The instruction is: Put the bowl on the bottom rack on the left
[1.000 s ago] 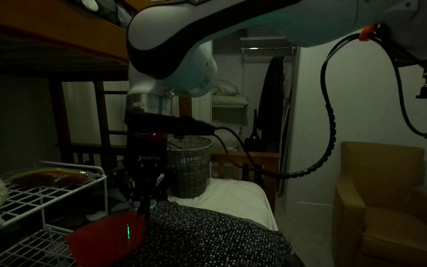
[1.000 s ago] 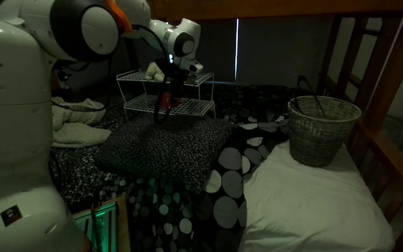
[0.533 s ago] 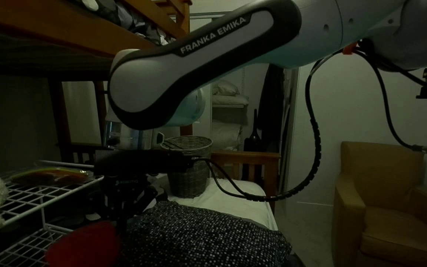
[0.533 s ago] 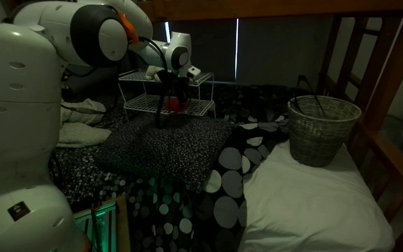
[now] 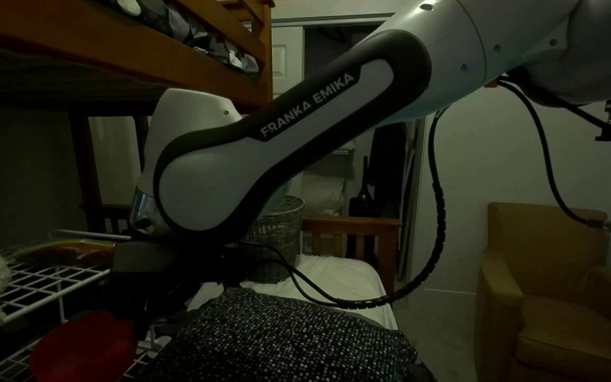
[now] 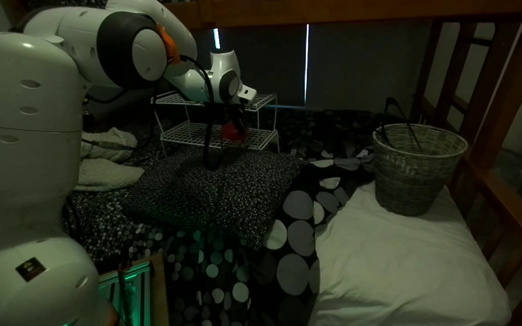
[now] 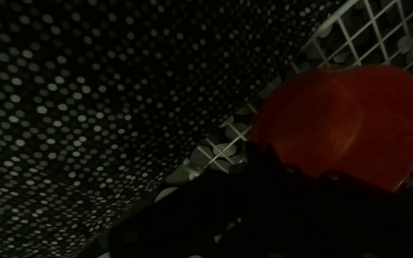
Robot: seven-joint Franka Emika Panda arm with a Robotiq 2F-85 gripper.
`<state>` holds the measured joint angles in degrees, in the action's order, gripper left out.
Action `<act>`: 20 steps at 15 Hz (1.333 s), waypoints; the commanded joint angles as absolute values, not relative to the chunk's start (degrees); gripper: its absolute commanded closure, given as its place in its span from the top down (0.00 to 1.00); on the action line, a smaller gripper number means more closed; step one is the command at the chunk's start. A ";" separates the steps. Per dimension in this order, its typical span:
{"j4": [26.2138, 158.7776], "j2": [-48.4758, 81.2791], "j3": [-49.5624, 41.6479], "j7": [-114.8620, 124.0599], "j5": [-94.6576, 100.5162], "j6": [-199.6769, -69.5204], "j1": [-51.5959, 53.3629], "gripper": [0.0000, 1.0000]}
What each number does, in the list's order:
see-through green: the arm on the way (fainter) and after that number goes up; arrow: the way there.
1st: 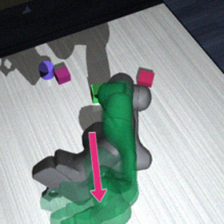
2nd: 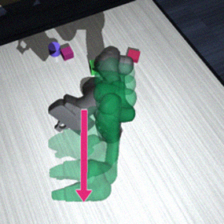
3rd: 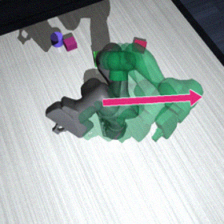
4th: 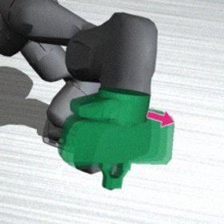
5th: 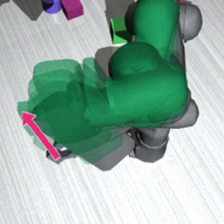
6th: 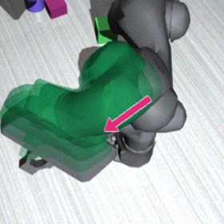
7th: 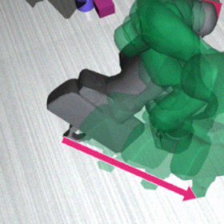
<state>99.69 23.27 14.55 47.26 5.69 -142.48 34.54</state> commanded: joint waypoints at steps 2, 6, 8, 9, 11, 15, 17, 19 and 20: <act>102.70 23.94 13.09 47.81 6.03 -149.61 35.97 0.01; 104.03 24.99 11.37 47.44 7.45 -155.02 37.80 0.01; 104.40 25.41 9.97 47.70 8.01 -156.18 38.96 0.01; 104.53 25.54 9.28 47.84 8.37 -156.67 39.53 0.01; 104.74 25.75 6.85 48.65 10.40 -157.94 41.27 0.01; 105.32 25.91 2.29 49.71 13.94 -161.17 44.46 0.01; 105.20 26.50 0.67 49.46 14.79 -163.60 45.56 0.01; 105.18 26.95 -0.52 48.83 14.73 -165.41 46.38 0.01; 105.23 26.97 -0.52 48.11 14.06 -165.98 46.43 0.01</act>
